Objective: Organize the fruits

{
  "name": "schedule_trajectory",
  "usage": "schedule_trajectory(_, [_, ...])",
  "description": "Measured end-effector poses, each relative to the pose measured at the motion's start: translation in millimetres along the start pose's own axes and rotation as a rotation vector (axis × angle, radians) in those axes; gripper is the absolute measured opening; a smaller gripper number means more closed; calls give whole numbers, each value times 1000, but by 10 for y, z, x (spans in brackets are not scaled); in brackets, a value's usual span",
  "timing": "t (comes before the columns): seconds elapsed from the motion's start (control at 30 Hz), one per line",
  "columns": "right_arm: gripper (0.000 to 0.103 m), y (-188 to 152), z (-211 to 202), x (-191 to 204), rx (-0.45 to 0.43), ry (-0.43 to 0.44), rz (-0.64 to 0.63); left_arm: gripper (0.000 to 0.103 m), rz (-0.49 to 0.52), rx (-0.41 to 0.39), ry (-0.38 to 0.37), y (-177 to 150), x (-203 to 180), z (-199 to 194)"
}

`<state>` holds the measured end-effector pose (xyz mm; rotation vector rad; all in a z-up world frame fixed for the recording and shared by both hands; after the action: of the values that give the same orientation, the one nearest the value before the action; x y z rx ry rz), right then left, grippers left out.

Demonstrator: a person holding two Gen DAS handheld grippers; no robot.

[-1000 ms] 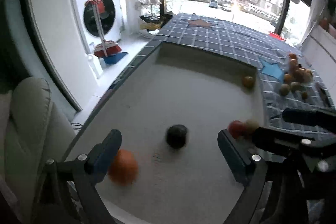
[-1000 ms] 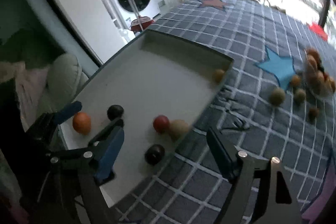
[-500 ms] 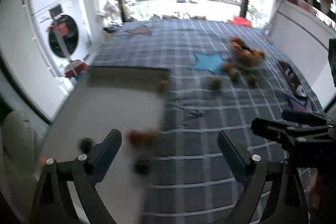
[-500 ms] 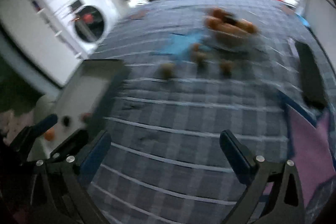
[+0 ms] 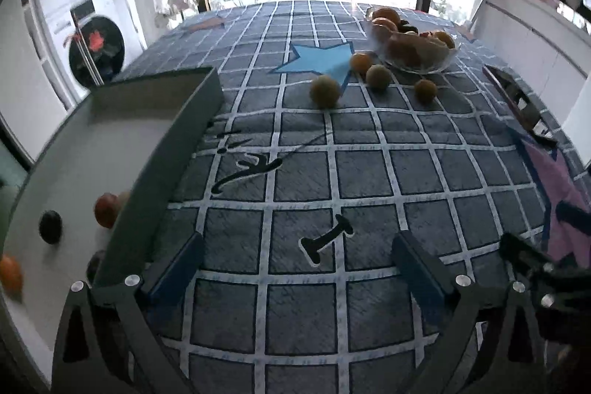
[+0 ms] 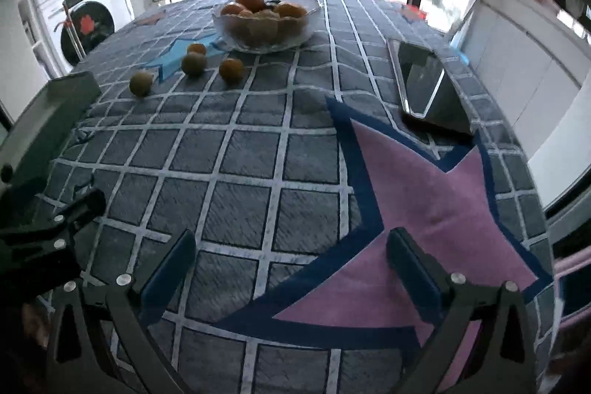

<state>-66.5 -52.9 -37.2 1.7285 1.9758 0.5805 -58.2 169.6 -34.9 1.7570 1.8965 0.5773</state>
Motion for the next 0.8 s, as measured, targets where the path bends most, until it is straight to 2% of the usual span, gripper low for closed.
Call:
schedule_trajectory(0.03, [103,2,-1,-2,-1,-1,3,102,-24,7,-23,-2,35,7])
schedule_trajectory(0.8, [103,2,-32,-23,-6,5,6,102,-19,6,-15,-17,10,22])
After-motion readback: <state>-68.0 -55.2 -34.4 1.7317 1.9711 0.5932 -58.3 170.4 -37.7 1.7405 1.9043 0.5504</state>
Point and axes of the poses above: each gripper's, at about its wrist camera, not at the fingertips, and z roughly the way its jaws point, x to its left, y to its top, the point moved 4 cm from there along z, roughly the way its jaws point, and after that the axes turned 3 degrees about -y, right-handed, at the moved point
